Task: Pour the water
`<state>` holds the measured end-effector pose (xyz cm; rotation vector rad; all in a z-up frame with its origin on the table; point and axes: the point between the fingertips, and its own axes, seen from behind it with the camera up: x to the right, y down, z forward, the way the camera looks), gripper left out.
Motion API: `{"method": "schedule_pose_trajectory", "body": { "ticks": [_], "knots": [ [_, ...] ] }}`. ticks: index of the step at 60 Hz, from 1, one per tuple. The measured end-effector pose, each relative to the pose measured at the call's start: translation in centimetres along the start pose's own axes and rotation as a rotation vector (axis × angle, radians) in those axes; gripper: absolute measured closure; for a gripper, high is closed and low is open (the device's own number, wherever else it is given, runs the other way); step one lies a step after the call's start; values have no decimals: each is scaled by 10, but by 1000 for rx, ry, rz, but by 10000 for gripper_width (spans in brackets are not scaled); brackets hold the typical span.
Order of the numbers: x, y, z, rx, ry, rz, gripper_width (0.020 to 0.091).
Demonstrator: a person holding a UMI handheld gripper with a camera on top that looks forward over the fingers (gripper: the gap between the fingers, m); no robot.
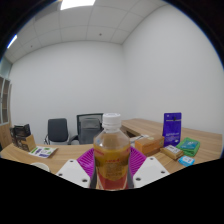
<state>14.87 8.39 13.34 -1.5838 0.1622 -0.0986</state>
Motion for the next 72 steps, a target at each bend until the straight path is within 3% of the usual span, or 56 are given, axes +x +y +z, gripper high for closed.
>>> {"method": "schedule_pose_trajectory", "body": {
  "ticks": [7, 23, 27, 35, 40, 43, 53, 72],
  "knots": [
    [6, 24, 11, -85, -8, -48, 671],
    [11, 36, 18, -80, -35, -39, 657],
    [10, 36, 18, -84, -42, -45, 626],
    [10, 41, 13, -128, -65, -54, 470],
    [11, 45, -1, -186, -89, -27, 239],
    [14, 36, -12, -169, -95, -6, 275],
    [21, 6, -78, -153, -105, 14, 266],
    [-25, -6, -262, -131, -281, 49, 270]
  ]
}}
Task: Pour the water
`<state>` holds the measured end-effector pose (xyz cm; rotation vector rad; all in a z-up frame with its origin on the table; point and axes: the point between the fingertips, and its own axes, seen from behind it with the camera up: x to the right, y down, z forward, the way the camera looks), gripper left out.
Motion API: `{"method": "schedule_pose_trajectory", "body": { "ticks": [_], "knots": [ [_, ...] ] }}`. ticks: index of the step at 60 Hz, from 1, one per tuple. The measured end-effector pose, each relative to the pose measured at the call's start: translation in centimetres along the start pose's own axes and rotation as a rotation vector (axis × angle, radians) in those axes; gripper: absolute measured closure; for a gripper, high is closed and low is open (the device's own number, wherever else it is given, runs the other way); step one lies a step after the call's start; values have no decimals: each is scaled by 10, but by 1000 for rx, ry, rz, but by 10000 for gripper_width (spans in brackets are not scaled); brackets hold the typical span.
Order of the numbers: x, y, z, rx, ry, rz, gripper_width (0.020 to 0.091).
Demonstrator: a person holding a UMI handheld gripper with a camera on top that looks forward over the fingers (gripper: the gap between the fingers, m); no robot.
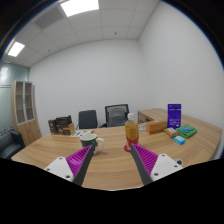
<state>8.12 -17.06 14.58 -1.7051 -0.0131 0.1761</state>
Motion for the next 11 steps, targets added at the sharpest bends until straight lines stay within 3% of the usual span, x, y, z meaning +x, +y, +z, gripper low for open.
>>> {"method": "schedule_pose_trajectory", "body": {
  "ticks": [11],
  "knots": [
    [-23, 22, -50, -25, -59, 27, 273]
  ]
}}
